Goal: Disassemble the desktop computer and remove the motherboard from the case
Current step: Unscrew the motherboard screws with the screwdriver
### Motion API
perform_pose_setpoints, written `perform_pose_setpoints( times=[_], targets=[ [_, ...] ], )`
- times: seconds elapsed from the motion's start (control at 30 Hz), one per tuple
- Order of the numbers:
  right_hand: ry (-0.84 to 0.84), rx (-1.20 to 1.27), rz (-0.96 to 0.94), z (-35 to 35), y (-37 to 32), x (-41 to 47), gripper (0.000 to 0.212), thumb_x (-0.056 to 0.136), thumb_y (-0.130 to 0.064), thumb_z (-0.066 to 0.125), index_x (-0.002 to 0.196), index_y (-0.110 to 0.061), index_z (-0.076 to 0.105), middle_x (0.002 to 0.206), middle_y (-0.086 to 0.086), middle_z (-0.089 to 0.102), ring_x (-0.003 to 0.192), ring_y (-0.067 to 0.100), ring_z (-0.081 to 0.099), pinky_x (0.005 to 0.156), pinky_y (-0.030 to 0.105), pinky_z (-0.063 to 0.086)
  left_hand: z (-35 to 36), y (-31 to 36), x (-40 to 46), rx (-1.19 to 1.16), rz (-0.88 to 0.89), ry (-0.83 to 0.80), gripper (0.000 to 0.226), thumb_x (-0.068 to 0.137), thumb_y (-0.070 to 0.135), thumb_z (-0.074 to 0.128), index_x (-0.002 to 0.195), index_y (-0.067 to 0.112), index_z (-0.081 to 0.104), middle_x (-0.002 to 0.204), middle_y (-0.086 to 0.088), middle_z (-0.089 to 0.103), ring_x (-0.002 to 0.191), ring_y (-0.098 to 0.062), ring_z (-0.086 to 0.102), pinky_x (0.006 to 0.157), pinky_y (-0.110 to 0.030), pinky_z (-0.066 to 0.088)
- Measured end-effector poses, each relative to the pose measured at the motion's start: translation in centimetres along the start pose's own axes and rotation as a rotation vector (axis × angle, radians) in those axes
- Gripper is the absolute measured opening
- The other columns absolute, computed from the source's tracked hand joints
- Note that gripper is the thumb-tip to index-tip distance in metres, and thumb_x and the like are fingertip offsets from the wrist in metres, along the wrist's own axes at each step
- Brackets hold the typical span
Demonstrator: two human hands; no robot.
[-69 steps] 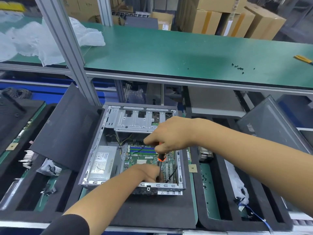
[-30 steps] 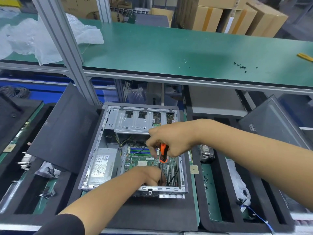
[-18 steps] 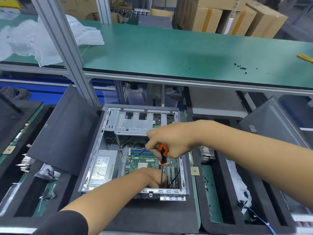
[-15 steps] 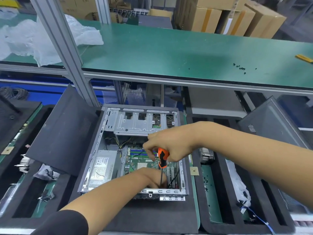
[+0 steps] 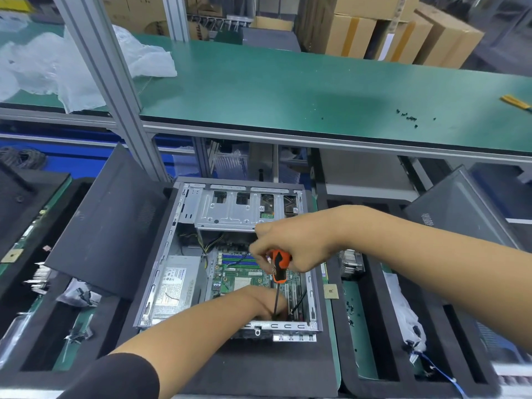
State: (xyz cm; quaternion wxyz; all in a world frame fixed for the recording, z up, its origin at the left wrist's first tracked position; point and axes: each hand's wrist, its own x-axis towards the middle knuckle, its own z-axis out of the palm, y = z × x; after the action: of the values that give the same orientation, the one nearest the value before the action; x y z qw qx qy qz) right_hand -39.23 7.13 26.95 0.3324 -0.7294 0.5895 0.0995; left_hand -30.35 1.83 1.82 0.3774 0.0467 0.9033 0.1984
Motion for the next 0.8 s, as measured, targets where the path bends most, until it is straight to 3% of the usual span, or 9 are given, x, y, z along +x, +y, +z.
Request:
perform_pose_setpoints(
  times=[0.07, 0.13, 0.27, 0.37, 0.43, 0.53, 0.6, 0.67, 0.8],
  targets=[
    [0.054, -0.218, 0.071, 0.10, -0.05, 0.21, 0.023, 0.088, -0.027, 0.065, 0.104, -0.024, 0.047, 0.091, -0.006, 0.050, 0.076, 0.017, 0.051, 0.059, 0.033, 0.036, 0.07, -0.21, 0.01, 0.002, -0.004, 0.012, 0.016, 0.087, 0.003, 0.061, 0.102, 0.004, 0.067, 0.077, -0.009, 0.062, 0.056, -0.020, 0.053, 0.049, -0.021, 0.040],
    [0.114, -0.421, 0.111, 0.10, -0.03, 0.23, 0.022, 0.096, -0.040, 0.053, 0.098, -0.025, 0.037, 0.075, -0.001, 0.051, 0.063, 0.020, 0.048, 0.056, 0.036, 0.035, 0.09, -0.22, -0.04, -0.004, 0.001, 0.011, 0.024, 0.087, 0.002, 0.062, 0.110, 0.004, 0.068, 0.078, -0.005, 0.061, 0.056, -0.013, 0.054, 0.046, -0.020, 0.040],
    [0.080, -0.244, 0.036, -0.26, -0.11, 0.01, 0.013, 0.087, -0.026, 0.059, 0.091, -0.026, 0.047, 0.078, -0.004, 0.057, 0.070, 0.015, 0.052, 0.060, 0.036, 0.041, -0.02, -0.05, -0.14, -0.034, -0.002, 0.001, 0.026, 0.089, -0.002, 0.058, 0.114, -0.002, 0.067, 0.096, -0.019, 0.069, 0.063, -0.023, 0.057, 0.048, -0.022, 0.042],
    [0.031, -0.080, -0.022, -0.31, -0.19, -0.29, 0.028, 0.074, 0.004, 0.055, 0.083, -0.021, 0.064, 0.094, -0.006, 0.050, 0.084, 0.007, 0.047, 0.062, 0.021, 0.037, -0.49, 0.31, -0.29, -0.049, -0.002, -0.019, 0.010, 0.091, -0.001, 0.054, 0.096, 0.001, 0.063, 0.082, -0.017, 0.060, 0.062, -0.025, 0.049, 0.054, -0.026, 0.041],
    [-0.004, -0.026, -0.053, -0.16, -0.16, -0.32, 0.033, 0.072, 0.012, 0.052, 0.083, -0.015, 0.068, 0.097, -0.001, 0.047, 0.090, 0.011, 0.045, 0.065, 0.016, 0.036, -0.76, 0.53, -0.35, -0.053, 0.002, -0.022, 0.007, 0.093, 0.004, 0.052, 0.091, 0.005, 0.059, 0.078, -0.013, 0.054, 0.059, -0.023, 0.043, 0.056, -0.027, 0.038],
    [0.004, -0.181, 0.045, 0.12, -0.34, 0.00, 0.022, 0.086, -0.015, 0.064, 0.103, -0.021, 0.052, 0.092, -0.005, 0.042, 0.083, 0.018, 0.047, 0.064, 0.036, 0.037, -0.81, 0.53, -0.27, -0.037, -0.010, -0.019, 0.008, 0.093, 0.005, 0.055, 0.095, 0.004, 0.063, 0.082, -0.014, 0.057, 0.066, -0.028, 0.051, 0.062, -0.029, 0.043],
    [0.069, -0.434, 0.128, 0.28, -0.34, 0.20, 0.023, 0.094, -0.041, 0.055, 0.103, -0.024, 0.041, 0.080, -0.003, 0.044, 0.070, 0.022, 0.046, 0.058, 0.036, 0.035, -0.74, 0.64, -0.40, -0.009, -0.019, -0.011, 0.008, 0.092, 0.005, 0.056, 0.094, 0.011, 0.060, 0.089, -0.014, 0.057, 0.072, -0.030, 0.056, 0.064, -0.029, 0.044],
    [0.114, -0.473, 0.104, 0.28, -0.18, 0.30, 0.020, 0.097, -0.041, 0.047, 0.098, -0.022, 0.041, 0.070, 0.001, 0.045, 0.060, 0.021, 0.044, 0.054, 0.036, 0.032, -0.49, 0.53, -0.19, 0.015, -0.025, 0.014, 0.006, 0.094, 0.010, 0.054, 0.089, 0.013, 0.056, 0.085, -0.012, 0.055, 0.068, -0.028, 0.055, 0.062, -0.028, 0.042],
    [0.087, -0.233, 0.055, -0.37, 0.16, 0.41, 0.017, 0.086, -0.030, 0.062, 0.086, -0.023, 0.047, 0.073, -0.002, 0.056, 0.067, 0.019, 0.052, 0.058, 0.034, 0.038, -0.30, 0.35, 0.01, 0.060, -0.005, 0.042, 0.034, 0.091, 0.004, 0.057, 0.064, 0.019, 0.042, 0.063, -0.004, 0.048, 0.056, -0.026, 0.054, 0.053, -0.024, 0.042]
  ],
)
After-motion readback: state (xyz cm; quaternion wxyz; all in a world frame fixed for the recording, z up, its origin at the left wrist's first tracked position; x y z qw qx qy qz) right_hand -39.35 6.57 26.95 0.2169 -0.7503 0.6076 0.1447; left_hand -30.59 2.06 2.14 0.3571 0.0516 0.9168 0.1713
